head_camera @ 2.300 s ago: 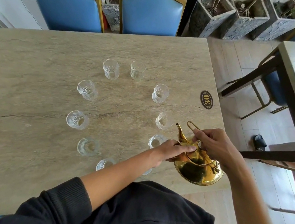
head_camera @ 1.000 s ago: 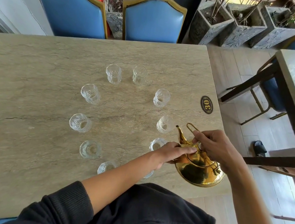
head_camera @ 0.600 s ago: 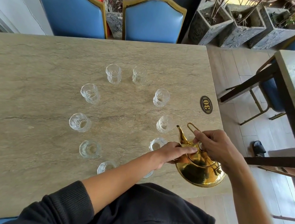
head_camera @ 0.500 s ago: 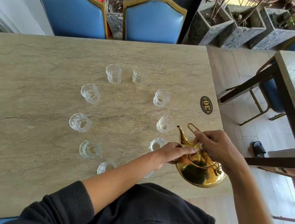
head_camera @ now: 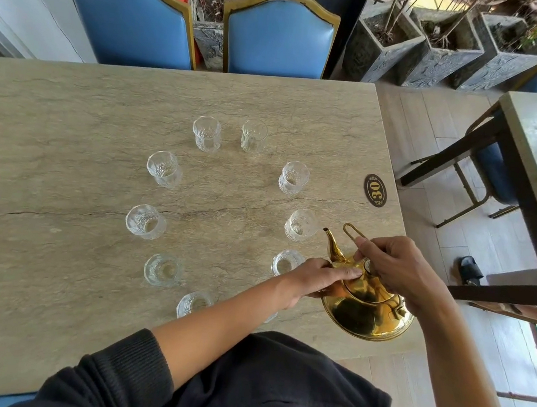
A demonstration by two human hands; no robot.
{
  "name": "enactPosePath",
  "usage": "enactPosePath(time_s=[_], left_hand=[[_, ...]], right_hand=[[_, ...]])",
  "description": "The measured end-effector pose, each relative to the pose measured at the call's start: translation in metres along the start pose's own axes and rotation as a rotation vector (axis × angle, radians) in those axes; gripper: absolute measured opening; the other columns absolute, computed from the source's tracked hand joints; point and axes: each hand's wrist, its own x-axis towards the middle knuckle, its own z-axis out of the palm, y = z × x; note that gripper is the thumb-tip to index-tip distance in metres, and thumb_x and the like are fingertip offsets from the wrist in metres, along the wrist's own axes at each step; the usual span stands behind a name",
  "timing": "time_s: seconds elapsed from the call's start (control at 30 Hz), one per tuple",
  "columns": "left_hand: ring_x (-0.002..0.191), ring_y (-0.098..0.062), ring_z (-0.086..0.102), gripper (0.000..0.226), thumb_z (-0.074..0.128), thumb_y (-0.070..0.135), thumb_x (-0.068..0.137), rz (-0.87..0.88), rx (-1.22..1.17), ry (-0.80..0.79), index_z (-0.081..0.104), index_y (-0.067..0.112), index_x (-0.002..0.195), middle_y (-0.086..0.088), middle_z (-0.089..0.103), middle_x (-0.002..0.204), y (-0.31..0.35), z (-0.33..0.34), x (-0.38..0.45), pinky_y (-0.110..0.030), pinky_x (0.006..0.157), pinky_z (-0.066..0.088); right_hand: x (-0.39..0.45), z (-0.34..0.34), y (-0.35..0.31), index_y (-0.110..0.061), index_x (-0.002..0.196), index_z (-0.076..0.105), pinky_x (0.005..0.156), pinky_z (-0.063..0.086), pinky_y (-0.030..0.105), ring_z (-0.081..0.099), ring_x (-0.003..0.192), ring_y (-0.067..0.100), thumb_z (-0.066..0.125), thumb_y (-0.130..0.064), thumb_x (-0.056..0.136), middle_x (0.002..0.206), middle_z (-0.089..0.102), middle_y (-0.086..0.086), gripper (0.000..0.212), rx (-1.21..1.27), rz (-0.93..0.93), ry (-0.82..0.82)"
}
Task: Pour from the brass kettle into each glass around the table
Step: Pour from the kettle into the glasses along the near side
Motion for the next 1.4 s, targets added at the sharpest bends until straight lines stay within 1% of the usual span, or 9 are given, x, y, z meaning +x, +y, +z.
enactPosePath(time_s=[0.13, 0.23, 0.37, 0.7, 0.9, 1.0, 1.07, 1.23, 1.4], left_hand=[[0.124, -0.028, 0.070, 0.045, 0.079, 0.063, 0.087, -0.003, 0.010, -0.005, 0.073, 0.023, 0.108, -0.011, 0.079, 0.125, -0.0014, 0.0008, 0.0006, -0.043, 0.112, 0.050], [0.124, -0.027, 0.070, 0.050, 0.079, 0.065, 0.084, 0.002, 0.013, -0.005, 0.073, 0.023, 0.110, -0.011, 0.079, 0.125, -0.0009, 0.0004, -0.0001, -0.043, 0.113, 0.049], [0.125, -0.027, 0.070, 0.052, 0.079, 0.066, 0.082, 0.002, 0.010, -0.009, 0.073, 0.023, 0.111, -0.010, 0.079, 0.125, -0.0006, 0.0003, -0.0011, -0.045, 0.116, 0.049], [0.126, -0.027, 0.069, 0.039, 0.077, 0.061, 0.091, -0.001, 0.001, -0.014, 0.071, 0.025, 0.107, -0.011, 0.078, 0.128, 0.0030, -0.0007, -0.0028, -0.044, 0.115, 0.048], [0.126, -0.027, 0.069, 0.034, 0.076, 0.058, 0.093, -0.003, -0.014, -0.013, 0.071, 0.026, 0.105, -0.011, 0.077, 0.128, 0.0057, -0.0010, -0.0041, -0.038, 0.106, 0.050], [0.126, -0.027, 0.069, 0.034, 0.076, 0.057, 0.093, -0.006, -0.020, -0.010, 0.071, 0.026, 0.104, -0.011, 0.078, 0.128, 0.0047, -0.0005, -0.0039, -0.040, 0.110, 0.049], [0.126, -0.026, 0.068, 0.035, 0.077, 0.058, 0.092, -0.010, -0.022, -0.009, 0.071, 0.026, 0.105, -0.011, 0.078, 0.128, 0.0052, -0.0008, -0.0039, -0.039, 0.109, 0.049], [0.126, -0.026, 0.068, 0.037, 0.077, 0.059, 0.092, -0.011, -0.026, -0.010, 0.072, 0.025, 0.106, -0.010, 0.078, 0.128, 0.0064, -0.0006, -0.0030, -0.039, 0.110, 0.049], [0.126, -0.027, 0.068, 0.039, 0.078, 0.059, 0.091, -0.009, -0.022, -0.016, 0.072, 0.025, 0.107, -0.011, 0.078, 0.128, 0.0070, -0.0013, -0.0027, -0.044, 0.116, 0.048]], right_hand=[[0.0001, -0.0004, 0.0004, -0.004, 0.078, 0.073, 0.041, 0.031, 0.020, 0.037, 0.038, 0.009, 0.057, -0.034, 0.100, 0.049, 0.044, 0.003, 0.040, 0.001, -0.004, -0.010], [0.0007, -0.0002, 0.0003, -0.005, 0.078, 0.074, 0.043, 0.030, 0.023, 0.036, 0.040, 0.012, 0.057, -0.035, 0.099, 0.051, 0.044, 0.007, 0.040, -0.001, -0.001, -0.016], [0.0007, -0.0004, -0.0002, -0.007, 0.077, 0.074, 0.043, 0.031, 0.023, 0.037, 0.041, 0.012, 0.057, -0.036, 0.099, 0.054, 0.045, 0.009, 0.040, -0.001, -0.006, -0.018], [0.0010, -0.0020, -0.0033, -0.007, 0.078, 0.074, 0.041, 0.031, 0.021, 0.037, 0.041, 0.013, 0.057, -0.035, 0.100, 0.053, 0.046, 0.008, 0.039, 0.015, 0.009, -0.036], [0.0014, -0.0014, -0.0049, -0.007, 0.079, 0.074, 0.043, 0.031, 0.024, 0.036, 0.040, 0.012, 0.056, -0.036, 0.100, 0.052, 0.045, 0.008, 0.040, 0.010, 0.025, -0.022], [0.0021, -0.0012, -0.0053, -0.007, 0.079, 0.074, 0.043, 0.031, 0.024, 0.037, 0.039, 0.010, 0.056, -0.036, 0.100, 0.051, 0.046, 0.005, 0.040, 0.005, 0.029, -0.025], [0.0027, -0.0013, -0.0058, -0.007, 0.080, 0.074, 0.043, 0.032, 0.024, 0.038, 0.039, 0.010, 0.056, -0.035, 0.100, 0.050, 0.046, 0.004, 0.040, -0.003, 0.029, -0.030], [0.0040, -0.0018, -0.0062, -0.007, 0.080, 0.074, 0.044, 0.032, 0.024, 0.037, 0.040, 0.011, 0.056, -0.035, 0.100, 0.052, 0.046, 0.006, 0.040, -0.010, 0.021, -0.030], [0.0057, -0.0019, -0.0068, -0.007, 0.079, 0.074, 0.044, 0.031, 0.024, 0.037, 0.042, 0.013, 0.056, -0.036, 0.100, 0.054, 0.046, 0.008, 0.040, -0.015, 0.021, -0.028]])
